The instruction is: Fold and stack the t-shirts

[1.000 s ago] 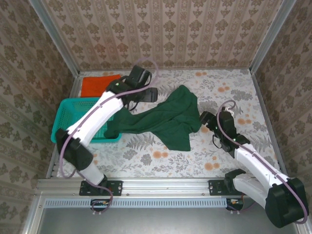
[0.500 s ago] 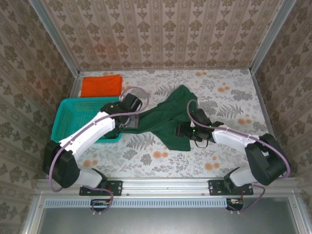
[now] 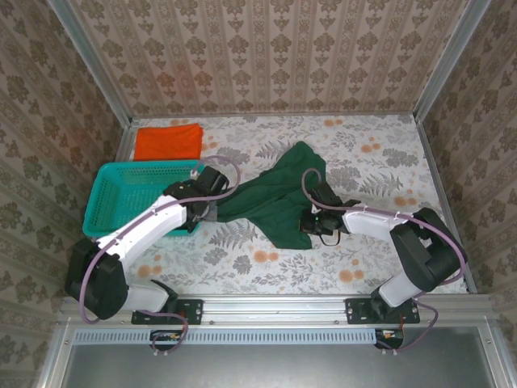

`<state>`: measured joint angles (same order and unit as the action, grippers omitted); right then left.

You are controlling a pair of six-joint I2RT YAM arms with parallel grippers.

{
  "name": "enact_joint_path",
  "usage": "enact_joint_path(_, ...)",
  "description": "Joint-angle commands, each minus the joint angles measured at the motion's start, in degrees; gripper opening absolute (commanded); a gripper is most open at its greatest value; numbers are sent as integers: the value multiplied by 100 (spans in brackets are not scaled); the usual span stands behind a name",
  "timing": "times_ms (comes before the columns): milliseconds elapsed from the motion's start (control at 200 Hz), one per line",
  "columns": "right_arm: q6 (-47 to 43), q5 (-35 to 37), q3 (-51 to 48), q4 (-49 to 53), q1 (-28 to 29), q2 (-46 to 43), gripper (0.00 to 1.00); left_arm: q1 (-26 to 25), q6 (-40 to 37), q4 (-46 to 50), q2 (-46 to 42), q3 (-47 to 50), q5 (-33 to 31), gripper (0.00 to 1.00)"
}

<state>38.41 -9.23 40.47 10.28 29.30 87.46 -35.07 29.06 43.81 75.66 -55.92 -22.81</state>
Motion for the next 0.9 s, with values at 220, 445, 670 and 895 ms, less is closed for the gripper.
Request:
enact_joint_path(220, 130, 10, 44, 162, -333, -1602, 0, -365, -340, 232, -123, -1096, -647, 0)
enact_joint_path(445, 184, -92, 364, 884, -1356, -2841, 0, -987, -779, 48, 706, -2905, -318, 0)
enact_joint_path(670, 267, -13, 1323, 1666, -2565, -3750, 0, -890, -792, 418, 2366, -5236, 520, 8)
enact_joint_path(895, 258, -204, 1704, 2197, -2719, -4081, 0, -327, -614, 845, 3140, -5911, 1165, 17)
